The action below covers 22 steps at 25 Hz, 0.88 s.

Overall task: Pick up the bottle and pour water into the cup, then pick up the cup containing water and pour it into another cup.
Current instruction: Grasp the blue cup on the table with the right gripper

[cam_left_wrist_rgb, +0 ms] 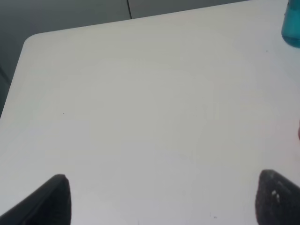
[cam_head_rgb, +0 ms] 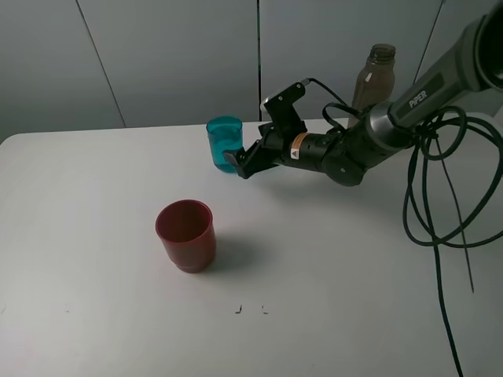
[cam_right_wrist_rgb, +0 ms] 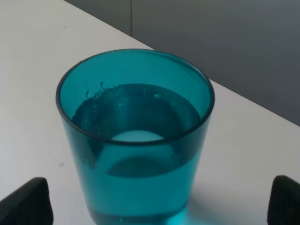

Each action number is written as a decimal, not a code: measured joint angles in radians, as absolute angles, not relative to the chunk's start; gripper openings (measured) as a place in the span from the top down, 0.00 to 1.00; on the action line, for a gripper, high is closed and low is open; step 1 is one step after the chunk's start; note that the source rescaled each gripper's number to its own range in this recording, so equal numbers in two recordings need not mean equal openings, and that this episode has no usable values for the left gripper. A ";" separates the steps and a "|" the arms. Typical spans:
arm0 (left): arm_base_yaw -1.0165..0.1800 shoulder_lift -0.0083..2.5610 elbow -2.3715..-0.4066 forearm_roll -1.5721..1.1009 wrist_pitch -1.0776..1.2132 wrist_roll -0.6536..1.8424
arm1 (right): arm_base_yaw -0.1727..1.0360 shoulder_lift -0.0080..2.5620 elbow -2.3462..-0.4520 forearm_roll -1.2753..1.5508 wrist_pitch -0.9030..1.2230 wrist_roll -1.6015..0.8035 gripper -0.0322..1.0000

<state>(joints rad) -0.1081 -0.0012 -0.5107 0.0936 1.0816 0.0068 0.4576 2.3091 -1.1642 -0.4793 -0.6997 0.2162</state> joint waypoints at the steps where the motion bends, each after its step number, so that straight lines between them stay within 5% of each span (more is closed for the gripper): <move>1: -0.108 -0.001 -0.511 0.094 1.082 0.007 | 0.458 2.314 -1.166 -0.479 -0.700 0.216 0.00; 22: -0.108 -0.001 -0.511 0.094 1.082 0.000 | 0.496 2.417 -1.297 -0.486 -0.711 0.220 0.00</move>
